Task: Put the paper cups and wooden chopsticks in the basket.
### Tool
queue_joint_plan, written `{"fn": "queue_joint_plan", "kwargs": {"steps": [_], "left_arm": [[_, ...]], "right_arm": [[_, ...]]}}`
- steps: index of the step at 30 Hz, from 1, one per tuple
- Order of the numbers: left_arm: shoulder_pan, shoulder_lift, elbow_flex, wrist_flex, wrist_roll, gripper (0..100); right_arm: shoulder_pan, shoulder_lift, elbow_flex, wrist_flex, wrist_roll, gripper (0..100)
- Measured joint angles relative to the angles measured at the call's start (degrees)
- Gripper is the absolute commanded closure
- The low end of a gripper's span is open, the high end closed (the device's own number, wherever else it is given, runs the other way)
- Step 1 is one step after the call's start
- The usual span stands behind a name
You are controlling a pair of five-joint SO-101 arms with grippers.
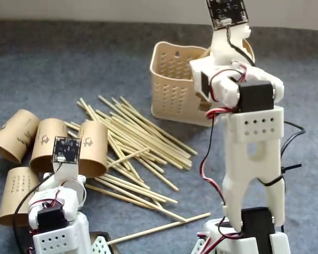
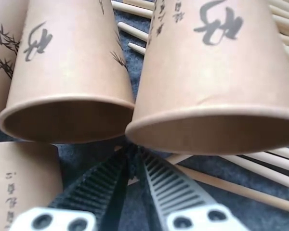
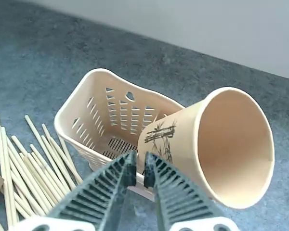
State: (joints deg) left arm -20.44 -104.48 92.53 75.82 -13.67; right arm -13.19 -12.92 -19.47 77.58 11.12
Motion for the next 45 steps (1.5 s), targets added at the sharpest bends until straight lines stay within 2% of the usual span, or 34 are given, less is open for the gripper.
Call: {"fn": "queue_joint_plan", "kwargs": {"steps": [10,17,21,23,38,40,45], "left_arm": [[0.0,0.0,0.0,0.0,0.0,97],[0.0,0.0,0.0,0.0,0.0,97],[0.0,0.0,0.0,0.0,0.0,97],[0.0,0.0,0.0,0.0,0.0,97],[0.0,0.0,0.0,0.0,0.0,97],[0.0,0.0,0.0,0.0,0.0,97],[0.0,0.0,0.0,0.0,0.0,97]], "right_arm": [[-4.31,2.73,0.0,3.78,0.0,95.7],[-2.55,2.11,-2.55,3.87,0.0,94.3],[-0.97,-0.18,-6.42,3.87,0.0,81.7],[0.09,-0.97,-7.47,3.87,0.0,78.7],[2.81,2.99,-7.82,3.87,-0.53,78.9],[2.73,4.84,-7.82,3.87,-0.53,81.3],[2.9,7.12,-7.74,3.87,-0.53,99.4]]}}
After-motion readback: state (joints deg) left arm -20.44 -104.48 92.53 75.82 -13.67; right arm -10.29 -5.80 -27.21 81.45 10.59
